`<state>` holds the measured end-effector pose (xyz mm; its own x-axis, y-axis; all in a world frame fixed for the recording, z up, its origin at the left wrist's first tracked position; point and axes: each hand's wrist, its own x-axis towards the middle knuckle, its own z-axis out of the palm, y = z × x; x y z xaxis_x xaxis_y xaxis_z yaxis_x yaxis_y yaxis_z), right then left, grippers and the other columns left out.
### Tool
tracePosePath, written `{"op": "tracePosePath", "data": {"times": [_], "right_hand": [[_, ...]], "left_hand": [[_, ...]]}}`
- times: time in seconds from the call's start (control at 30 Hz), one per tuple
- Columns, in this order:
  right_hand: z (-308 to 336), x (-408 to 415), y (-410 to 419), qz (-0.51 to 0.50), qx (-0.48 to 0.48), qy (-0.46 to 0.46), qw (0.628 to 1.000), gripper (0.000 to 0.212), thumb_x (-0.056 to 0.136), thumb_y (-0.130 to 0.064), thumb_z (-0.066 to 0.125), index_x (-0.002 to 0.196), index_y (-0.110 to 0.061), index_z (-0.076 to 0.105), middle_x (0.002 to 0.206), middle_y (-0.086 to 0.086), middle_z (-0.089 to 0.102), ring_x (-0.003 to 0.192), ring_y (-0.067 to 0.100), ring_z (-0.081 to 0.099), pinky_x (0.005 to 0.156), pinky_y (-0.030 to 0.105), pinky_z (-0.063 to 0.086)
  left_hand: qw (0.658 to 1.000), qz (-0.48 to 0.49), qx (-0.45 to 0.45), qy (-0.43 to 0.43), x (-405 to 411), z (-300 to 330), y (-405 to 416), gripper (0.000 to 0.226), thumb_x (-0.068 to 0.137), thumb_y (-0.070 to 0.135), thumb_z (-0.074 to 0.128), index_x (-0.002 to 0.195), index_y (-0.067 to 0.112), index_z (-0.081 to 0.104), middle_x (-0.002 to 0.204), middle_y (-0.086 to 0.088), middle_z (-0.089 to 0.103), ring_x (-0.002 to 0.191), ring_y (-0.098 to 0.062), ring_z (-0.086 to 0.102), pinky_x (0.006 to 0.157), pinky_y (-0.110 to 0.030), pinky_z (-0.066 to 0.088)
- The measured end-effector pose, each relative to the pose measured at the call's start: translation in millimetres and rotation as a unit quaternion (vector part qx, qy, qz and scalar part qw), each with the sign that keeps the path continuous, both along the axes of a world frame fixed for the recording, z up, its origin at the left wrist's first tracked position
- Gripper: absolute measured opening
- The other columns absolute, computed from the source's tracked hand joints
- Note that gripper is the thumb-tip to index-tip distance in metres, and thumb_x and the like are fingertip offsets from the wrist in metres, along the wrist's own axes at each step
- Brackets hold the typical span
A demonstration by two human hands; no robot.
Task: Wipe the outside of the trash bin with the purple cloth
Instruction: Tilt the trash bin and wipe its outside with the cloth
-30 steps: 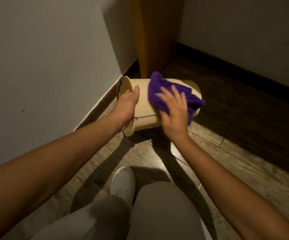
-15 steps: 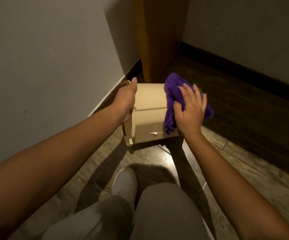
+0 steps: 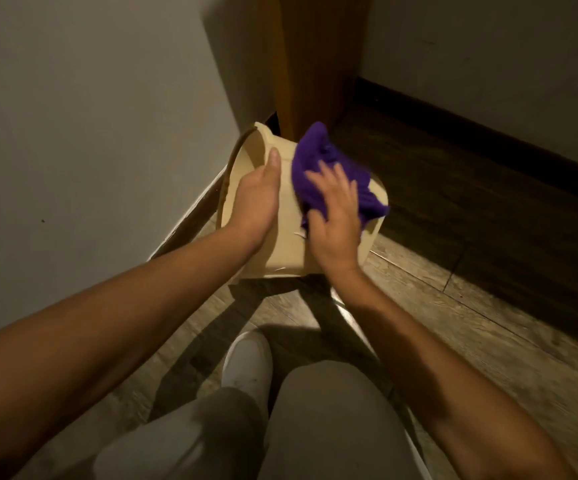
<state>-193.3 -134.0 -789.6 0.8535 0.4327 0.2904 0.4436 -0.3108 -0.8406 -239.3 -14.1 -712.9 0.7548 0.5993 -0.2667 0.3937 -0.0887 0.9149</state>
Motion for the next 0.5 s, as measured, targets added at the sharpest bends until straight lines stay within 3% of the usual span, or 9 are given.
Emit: {"op": "tracePosePath", "data": {"times": [0.13, 0.23, 0.33, 0.43, 0.5], "right_hand": [[-25, -39, 2, 0.06, -0.073, -0.123, 0.988, 0.051, 0.099, -0.033, 0.054, 0.15, -0.031, 0.051, 0.168, 0.006, 0.035, 0.16, 0.032, 0.017, 0.128, 0.062, 0.006], [-45, -34, -18, 0.07, -0.13, -0.167, 0.975, 0.051, 0.1, -0.043, 0.054, 0.151, -0.034, 0.048, 0.168, 0.005, 0.034, 0.16, 0.034, 0.017, 0.127, 0.064, 0.007], [-44, 1, -24, -0.014, -0.155, -0.121, 0.98, 0.053, 0.1, -0.051, 0.051, 0.15, -0.034, 0.048, 0.166, 0.003, 0.038, 0.158, 0.032, 0.024, 0.128, 0.059, 0.007], [-26, 39, -12, -0.045, -0.122, -0.019, 0.991, 0.057, 0.103, -0.053, 0.04, 0.147, -0.021, 0.056, 0.155, 0.003, 0.056, 0.15, 0.028, 0.041, 0.126, 0.057, 0.019], [-13, 40, 0, -0.034, -0.083, 0.01, 0.996, 0.052, 0.099, -0.044, 0.044, 0.142, -0.02, 0.062, 0.149, 0.003, 0.062, 0.146, 0.026, 0.047, 0.126, 0.057, 0.022]], "left_hand": [[0.995, 0.074, -0.066, 0.013, 5, -5, 11, 0.06, 0.103, 0.062, 0.03, 0.088, 0.021, 0.072, 0.083, -0.004, 0.079, 0.084, -0.02, 0.075, 0.084, -0.038, 0.058], [0.993, 0.091, -0.05, 0.053, 3, -7, 14, 0.056, 0.099, 0.068, 0.031, 0.077, 0.029, 0.064, 0.07, 0.006, 0.072, 0.077, -0.016, 0.07, 0.076, -0.035, 0.053], [0.992, 0.096, -0.043, 0.071, -5, -12, 14, 0.049, 0.1, 0.067, 0.032, 0.082, 0.033, 0.063, 0.066, 0.018, 0.074, 0.067, -0.01, 0.07, 0.062, -0.024, 0.043], [0.988, 0.116, -0.07, 0.069, -9, -19, 14, 0.054, 0.1, 0.066, 0.033, 0.099, 0.025, 0.067, 0.093, -0.005, 0.078, 0.082, -0.017, 0.075, 0.065, -0.024, 0.047], [0.988, 0.125, -0.065, 0.066, -9, -22, 16, 0.052, 0.1, 0.065, 0.035, 0.096, 0.025, 0.068, 0.084, 0.002, 0.078, 0.072, -0.008, 0.074, 0.064, -0.023, 0.048]]}}
